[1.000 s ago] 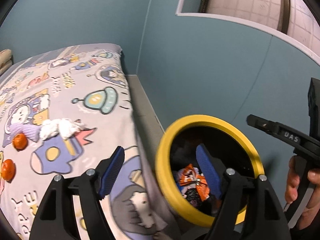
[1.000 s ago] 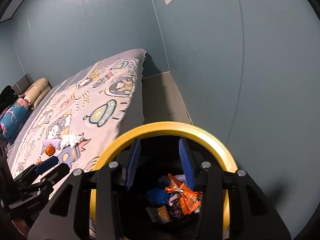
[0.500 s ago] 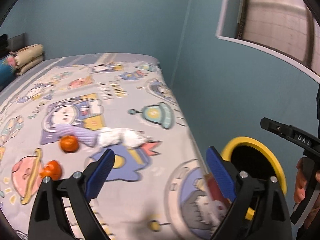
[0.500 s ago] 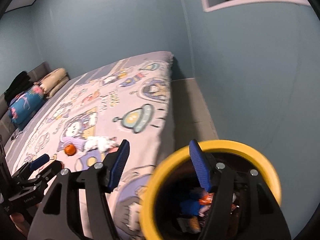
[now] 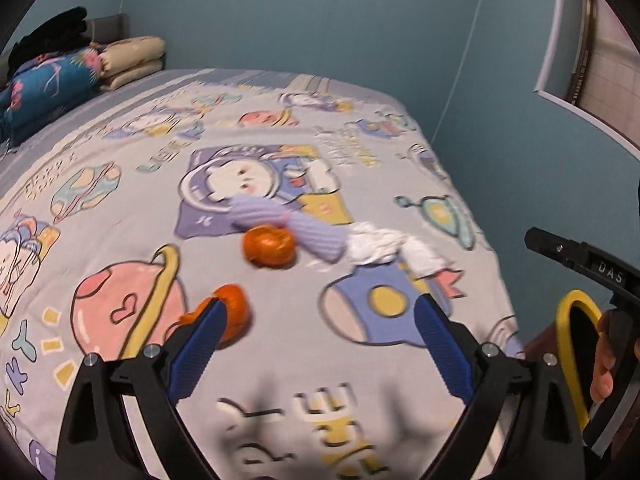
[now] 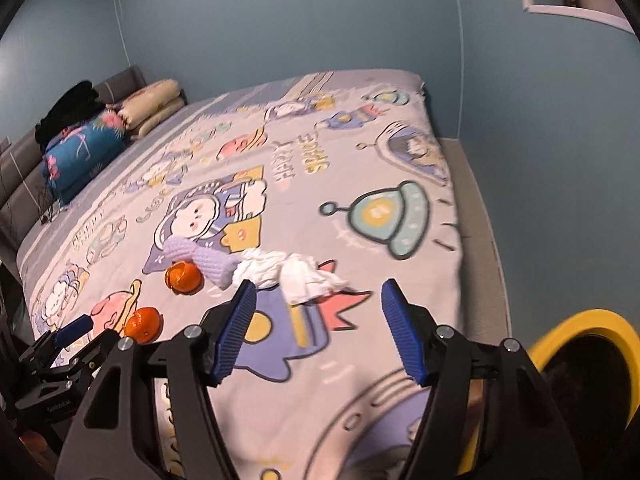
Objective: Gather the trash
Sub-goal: 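Move both tools back over the bed toward the orange peels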
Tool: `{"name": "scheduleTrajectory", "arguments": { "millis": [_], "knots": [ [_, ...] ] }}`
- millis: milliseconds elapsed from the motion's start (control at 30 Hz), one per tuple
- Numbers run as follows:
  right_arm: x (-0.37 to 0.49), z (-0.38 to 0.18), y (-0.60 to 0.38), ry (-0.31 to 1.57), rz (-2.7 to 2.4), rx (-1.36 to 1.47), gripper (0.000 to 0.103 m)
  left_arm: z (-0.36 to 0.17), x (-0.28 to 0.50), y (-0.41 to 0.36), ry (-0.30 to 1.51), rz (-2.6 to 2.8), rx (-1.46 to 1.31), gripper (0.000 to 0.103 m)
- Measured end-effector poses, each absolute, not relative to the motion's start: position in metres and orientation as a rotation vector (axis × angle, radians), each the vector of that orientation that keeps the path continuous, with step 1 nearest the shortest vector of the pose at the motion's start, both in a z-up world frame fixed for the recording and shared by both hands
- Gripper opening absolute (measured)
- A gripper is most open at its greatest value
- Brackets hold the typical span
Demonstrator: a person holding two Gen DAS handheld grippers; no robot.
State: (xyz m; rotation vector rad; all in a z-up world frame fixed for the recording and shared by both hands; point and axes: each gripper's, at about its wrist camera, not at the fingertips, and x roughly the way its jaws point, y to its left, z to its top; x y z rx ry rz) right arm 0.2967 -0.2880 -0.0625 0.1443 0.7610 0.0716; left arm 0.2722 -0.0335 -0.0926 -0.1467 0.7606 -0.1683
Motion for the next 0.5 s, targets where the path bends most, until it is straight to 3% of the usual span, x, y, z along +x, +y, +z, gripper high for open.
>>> {"name": "scheduleTrajectory", "arguments": {
  "millis": [500],
  "knots": [
    [0.358,-0.110,-0.212,0.865,0.190,0.082,0.062,-0.144,0.296,0.022,0.851,-0.071,-0.204,0.091]
  ]
}}
